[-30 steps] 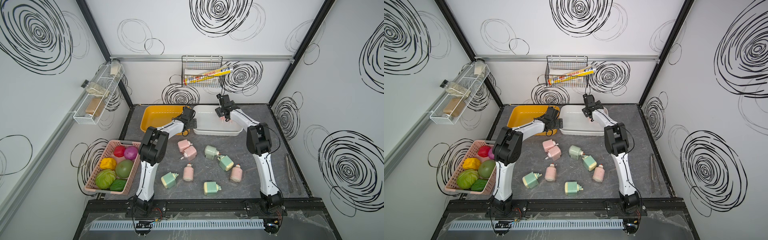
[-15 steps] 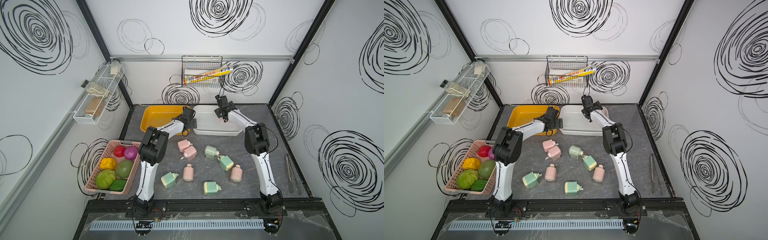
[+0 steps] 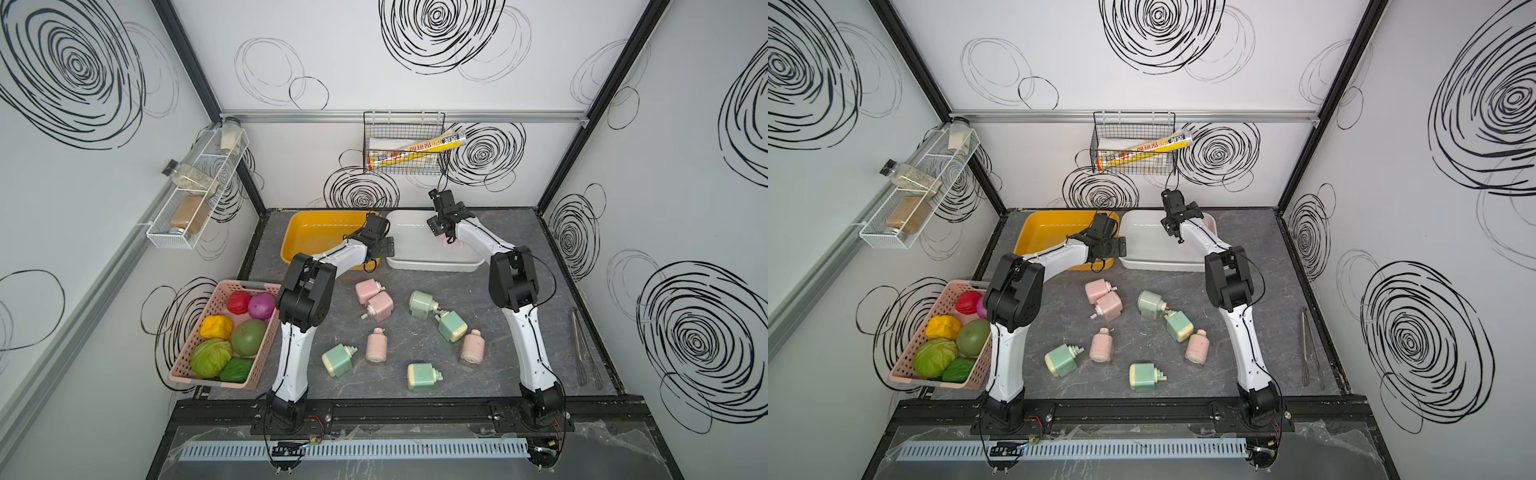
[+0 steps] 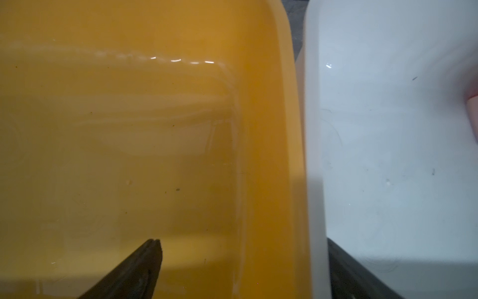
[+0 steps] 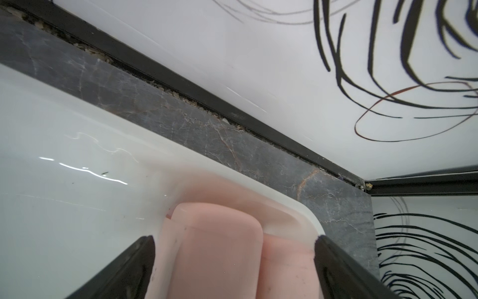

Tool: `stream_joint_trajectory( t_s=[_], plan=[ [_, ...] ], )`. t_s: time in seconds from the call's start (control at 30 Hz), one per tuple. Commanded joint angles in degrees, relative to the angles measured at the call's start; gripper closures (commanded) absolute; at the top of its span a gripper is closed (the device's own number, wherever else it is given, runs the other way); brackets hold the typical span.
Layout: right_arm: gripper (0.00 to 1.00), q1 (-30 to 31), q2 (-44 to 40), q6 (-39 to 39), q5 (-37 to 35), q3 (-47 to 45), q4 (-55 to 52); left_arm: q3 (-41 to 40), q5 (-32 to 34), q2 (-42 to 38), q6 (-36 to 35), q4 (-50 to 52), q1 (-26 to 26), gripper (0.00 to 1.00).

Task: Place the pencil sharpeners by color into the storage box
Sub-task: Place the pencil sharpener in the storage box, then pick up the pencil sharpener from the center of the board.

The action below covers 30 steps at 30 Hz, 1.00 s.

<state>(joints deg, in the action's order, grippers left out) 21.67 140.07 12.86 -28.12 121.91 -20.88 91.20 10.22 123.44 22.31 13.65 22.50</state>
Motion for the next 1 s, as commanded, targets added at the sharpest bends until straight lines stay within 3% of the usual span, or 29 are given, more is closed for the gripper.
stream_joint_trajectory(
  t_s=[0.0, 0.27, 0.47, 0.7, 0.87, 0.97],
  plan=[
    [0.0, 0.4, -6.7, -3.9, 3.8, -3.2, 0.0, -0.9, -1.2, -5.5, -1.6, -0.5, 0.6, 0.01],
    [0.0, 0.5, -22.9, -9.8, 9.8, -23.5, 11.3, -9.3, -2.3, -15.8, -1.9, -4.0, 2.1, 0.01],
    [0.0, 0.5, -39.9, -16.7, 14.1, -44.5, 22.5, -20.1, -0.9, -28.4, -0.9, -8.4, 6.6, 0.01],
    [0.0, 0.2, -55.0, -26.3, 20.4, -58.6, 19.7, -32.3, 5.5, -41.3, 1.5, -12.4, 20.4, 0.01],
    [0.0, 0.0, -64.4, -30.1, 20.6, -67.7, 16.8, -37.4, 13.4, -45.8, 5.5, -12.3, 31.6, 0.01],
    [0.0, -0.4, -68.5, -30.2, 21.5, -70.3, 11.8, -39.9, 14.2, -48.1, 7.6, -13.1, 37.8, 0.01]
  ],
)
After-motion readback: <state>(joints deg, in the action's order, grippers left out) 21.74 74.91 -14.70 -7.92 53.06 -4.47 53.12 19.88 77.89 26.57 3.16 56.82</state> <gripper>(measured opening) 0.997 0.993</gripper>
